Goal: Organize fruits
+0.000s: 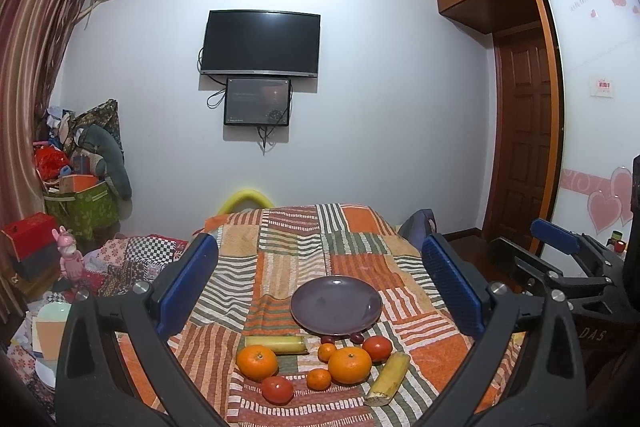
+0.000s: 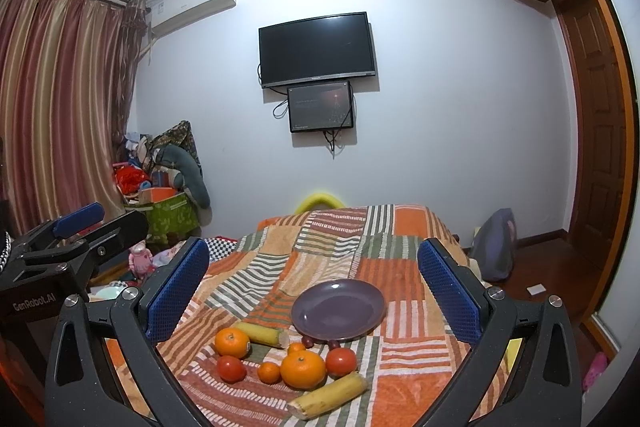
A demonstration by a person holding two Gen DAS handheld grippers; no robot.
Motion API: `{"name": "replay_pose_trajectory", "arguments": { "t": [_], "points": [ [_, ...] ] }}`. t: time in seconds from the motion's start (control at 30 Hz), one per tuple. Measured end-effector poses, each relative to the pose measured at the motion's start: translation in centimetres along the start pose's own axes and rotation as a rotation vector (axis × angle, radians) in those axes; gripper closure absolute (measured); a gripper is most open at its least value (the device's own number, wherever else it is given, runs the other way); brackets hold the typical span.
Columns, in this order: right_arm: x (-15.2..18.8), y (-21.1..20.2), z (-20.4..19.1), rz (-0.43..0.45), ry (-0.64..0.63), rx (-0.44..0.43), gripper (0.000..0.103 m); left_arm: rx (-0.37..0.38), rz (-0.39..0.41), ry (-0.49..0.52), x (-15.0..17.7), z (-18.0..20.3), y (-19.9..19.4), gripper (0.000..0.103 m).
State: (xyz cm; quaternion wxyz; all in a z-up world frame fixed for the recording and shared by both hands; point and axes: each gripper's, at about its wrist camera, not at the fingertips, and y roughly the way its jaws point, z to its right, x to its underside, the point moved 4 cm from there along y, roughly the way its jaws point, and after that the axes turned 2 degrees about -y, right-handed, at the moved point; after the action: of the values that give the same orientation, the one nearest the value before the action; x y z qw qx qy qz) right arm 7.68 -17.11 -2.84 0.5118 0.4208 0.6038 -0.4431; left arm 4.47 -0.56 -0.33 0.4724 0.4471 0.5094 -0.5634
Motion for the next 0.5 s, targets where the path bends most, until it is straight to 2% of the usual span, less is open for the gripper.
{"name": "replay_pose_trajectory", "arguments": {
  "t": [0.5],
  "points": [
    [0.04,-0.03,-0.15,0.000,0.003,-0.009,0.000,0.001,0.007,0.005,0.14,0.13,-0.19,0.000]
  ]
}}
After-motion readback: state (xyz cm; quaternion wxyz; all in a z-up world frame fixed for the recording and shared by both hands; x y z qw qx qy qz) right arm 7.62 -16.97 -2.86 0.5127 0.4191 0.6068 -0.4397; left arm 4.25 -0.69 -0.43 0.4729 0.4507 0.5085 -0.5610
